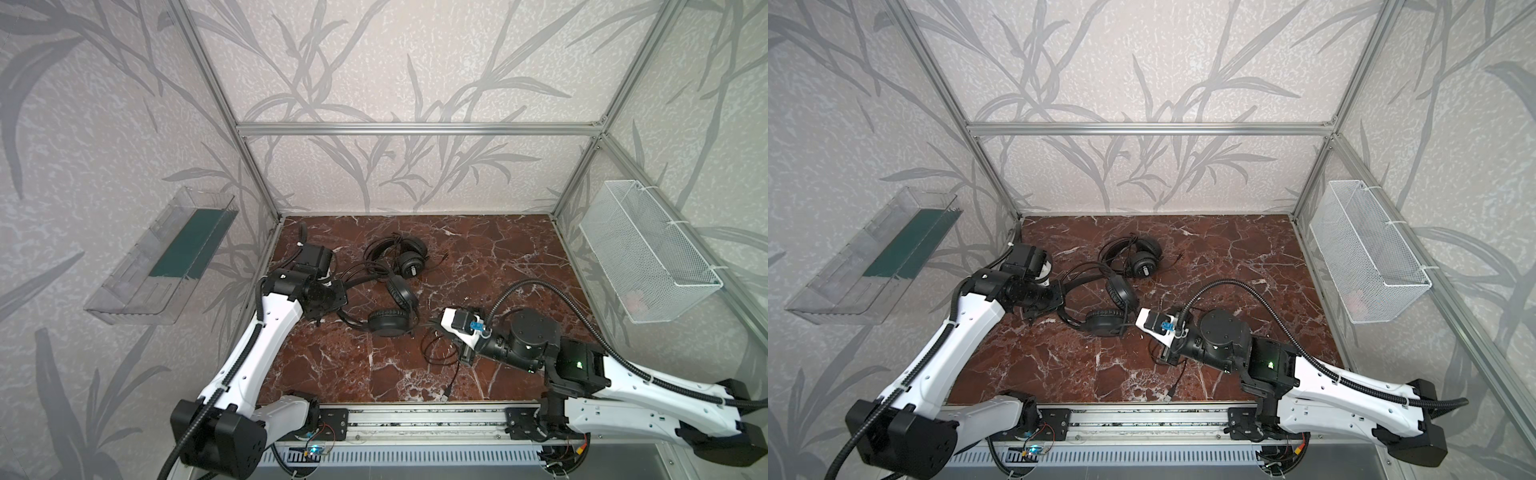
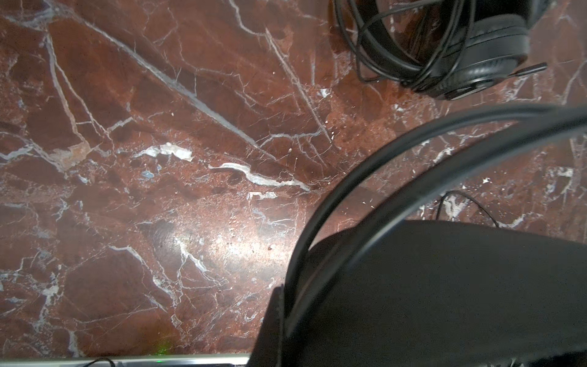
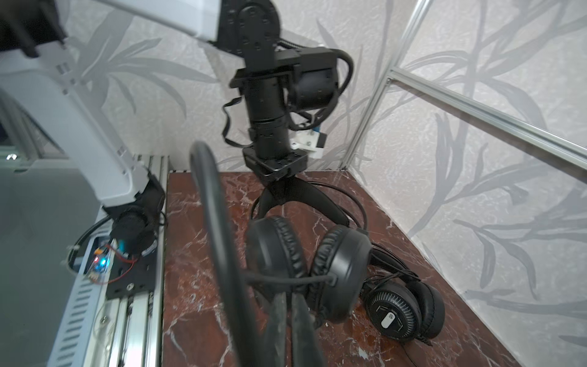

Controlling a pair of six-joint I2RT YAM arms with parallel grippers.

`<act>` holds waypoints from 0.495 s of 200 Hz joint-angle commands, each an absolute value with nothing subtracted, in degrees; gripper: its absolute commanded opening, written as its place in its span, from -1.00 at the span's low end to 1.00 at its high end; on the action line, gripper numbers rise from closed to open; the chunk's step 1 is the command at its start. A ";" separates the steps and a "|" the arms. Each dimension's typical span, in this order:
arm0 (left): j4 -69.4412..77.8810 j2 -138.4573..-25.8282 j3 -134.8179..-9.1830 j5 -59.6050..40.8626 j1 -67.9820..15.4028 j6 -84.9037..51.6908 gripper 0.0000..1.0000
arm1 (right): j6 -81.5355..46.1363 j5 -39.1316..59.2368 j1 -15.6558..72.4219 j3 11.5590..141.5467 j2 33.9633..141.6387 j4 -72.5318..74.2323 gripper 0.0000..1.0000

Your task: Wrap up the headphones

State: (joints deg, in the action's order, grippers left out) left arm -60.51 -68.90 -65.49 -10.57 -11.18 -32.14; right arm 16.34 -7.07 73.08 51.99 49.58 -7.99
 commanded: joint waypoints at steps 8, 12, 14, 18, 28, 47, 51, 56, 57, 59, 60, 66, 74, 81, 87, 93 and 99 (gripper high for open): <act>-61.27 -70.53 -67.67 -14.28 -10.66 -34.21 -1.00 | 25.61 -14.87 79.28 57.25 52.13 -15.84 -1.00; -61.12 -70.60 -67.68 -15.13 -10.64 -33.81 -1.00 | 26.44 -15.22 79.38 57.72 52.76 -15.78 -1.00; -60.98 -70.65 -67.68 -15.45 -10.64 -33.59 -1.00 | 26.80 -15.34 79.37 57.96 53.05 -15.70 -1.00; -60.82 -70.58 -67.63 -16.30 -10.73 -33.08 -1.00 | 27.51 -16.00 79.43 58.36 53.70 -15.50 -1.00; -60.73 -70.26 -67.68 -17.24 -10.97 -32.36 -1.00 | 29.94 -18.92 79.43 59.51 55.46 -14.45 -1.00; -60.50 -68.23 -66.19 -16.41 -12.15 -30.90 -1.00 | 34.28 -22.41 78.89 62.30 58.82 -13.20 -1.00; -60.45 -67.67 -65.68 -15.88 -12.56 -30.66 -1.00 | 34.79 -22.22 78.51 63.09 59.38 -13.40 -1.00; -60.34 -67.05 -65.06 -15.31 -13.04 -30.41 -1.00 | 35.10 -21.70 77.90 64.09 59.89 -13.79 -1.00; -60.36 -66.88 -64.92 -15.13 -13.15 -30.32 -1.00 | 35.13 -21.62 77.71 64.30 60.05 -13.88 -1.00; -60.38 -66.58 -64.66 -14.86 -13.35 -30.23 -1.00 | 35.15 -21.31 77.35 64.68 60.28 -14.13 -1.00; -60.38 -66.42 -64.54 -14.72 -13.49 -30.15 -1.00 | 35.15 -21.20 77.17 64.90 60.37 -14.23 -1.00; -60.36 -65.57 -63.88 -13.87 -14.11 -29.84 -1.00 | 34.92 -19.74 76.05 65.97 60.86 -14.67 -1.00; -60.59 -64.90 -63.07 -13.15 -14.76 -29.38 -1.00 | 34.79 -17.80 74.67 67.20 61.52 -15.21 -1.00; -60.73 -64.49 -62.42 -13.03 -15.23 -29.07 -1.00 | 35.23 -16.84 73.97 68.18 62.05 -15.44 -1.00; -60.87 -64.26 -61.95 -13.06 -15.63 -28.93 -1.00 | 35.85 -16.51 73.43 68.90 62.61 -15.54 -1.00; -61.01 -64.09 -61.50 -13.14 -15.79 -28.91 -1.00 | 36.30 -16.07 72.82 69.62 63.18 -15.66 -1.00; -61.06 -64.00 -61.09 -13.28 -15.98 -28.76 -1.00 | 36.45 -15.36 71.89 70.29 63.78 -15.92 -1.00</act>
State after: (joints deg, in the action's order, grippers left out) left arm -60.95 -65.45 -62.48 -12.49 -15.05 -30.00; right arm 33.52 -17.45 74.26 66.52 62.78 -15.09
